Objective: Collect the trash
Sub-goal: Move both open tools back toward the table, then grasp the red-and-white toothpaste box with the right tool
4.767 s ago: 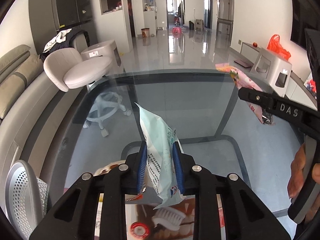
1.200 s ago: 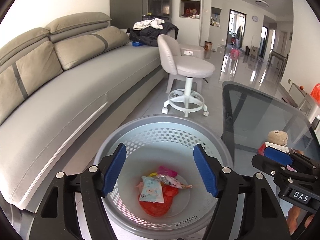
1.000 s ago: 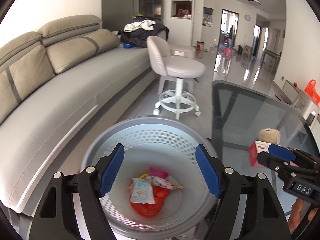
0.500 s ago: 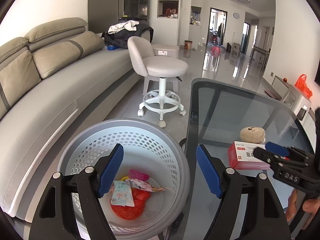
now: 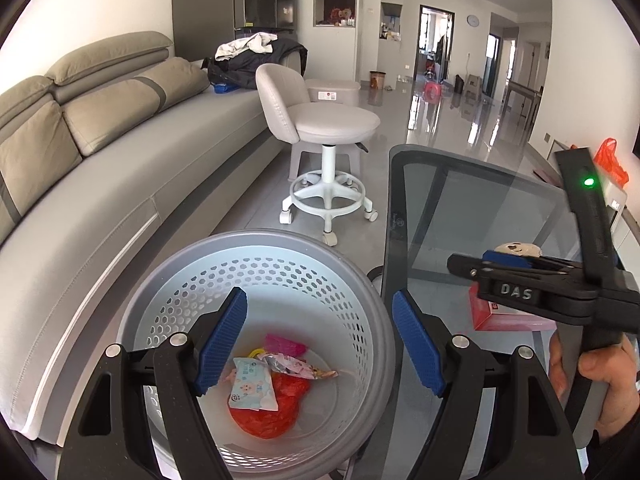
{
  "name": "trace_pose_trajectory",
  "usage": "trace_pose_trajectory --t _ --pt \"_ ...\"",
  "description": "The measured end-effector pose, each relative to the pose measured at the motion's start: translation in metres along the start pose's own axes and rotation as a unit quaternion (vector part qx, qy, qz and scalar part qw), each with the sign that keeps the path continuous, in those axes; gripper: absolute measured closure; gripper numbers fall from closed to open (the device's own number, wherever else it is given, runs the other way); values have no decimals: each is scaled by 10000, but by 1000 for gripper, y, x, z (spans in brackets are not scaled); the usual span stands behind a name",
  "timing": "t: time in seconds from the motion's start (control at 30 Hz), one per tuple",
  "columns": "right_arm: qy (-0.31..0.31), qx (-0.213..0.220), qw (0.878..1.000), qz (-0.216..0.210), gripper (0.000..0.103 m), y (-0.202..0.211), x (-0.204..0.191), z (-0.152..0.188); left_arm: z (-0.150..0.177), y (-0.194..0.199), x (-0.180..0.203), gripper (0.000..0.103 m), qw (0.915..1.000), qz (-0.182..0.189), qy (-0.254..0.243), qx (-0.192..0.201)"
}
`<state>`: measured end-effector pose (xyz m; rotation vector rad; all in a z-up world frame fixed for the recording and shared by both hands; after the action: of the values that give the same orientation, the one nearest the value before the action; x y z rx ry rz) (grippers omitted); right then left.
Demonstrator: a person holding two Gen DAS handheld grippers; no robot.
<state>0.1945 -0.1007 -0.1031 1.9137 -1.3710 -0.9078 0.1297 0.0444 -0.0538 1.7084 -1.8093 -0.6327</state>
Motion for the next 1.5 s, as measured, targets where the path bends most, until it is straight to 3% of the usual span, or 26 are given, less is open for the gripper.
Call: trace_pose_trajectory --t 0.2,0.47,0.87,0.97,1.1,1.27,1.5 --pt "93 -370 9993 20 48 2 -2 16 -2 2 -5 29 10000 49 79 -4" --pt "202 -573 9978 255 48 36 10 62 -3 9 3 29 9998 138 87 72" --pt "126 -750 9913 1072 48 89 59 136 -1 16 38 29 9985 549 44 77" --pt "-53 -640 9915 1133 48 101 71 148 2 14 50 29 9982 600 -39 34" --pt "-404 -141 9919 1198 47 134 81 155 6 13 64 29 9977 672 -107 -8" --pt "-1061 431 9826 1461 41 170 102 165 9 12 80 29 9967 786 -199 -33" --pt "-1541 -22 9722 1763 37 152 117 182 16 11 102 29 9951 929 -329 -66"
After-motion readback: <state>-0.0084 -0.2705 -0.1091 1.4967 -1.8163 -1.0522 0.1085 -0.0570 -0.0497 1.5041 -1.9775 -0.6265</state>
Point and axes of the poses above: each gripper's, at about its wrist camera, not at the fingertips, and y roughly against the way its jaws point, x to its right, z to its underside, the point moved 7 cm from there along -y, roughly the way its jaws point, and after that the axes turned 6 degrees about y, right-handed, at the moved point
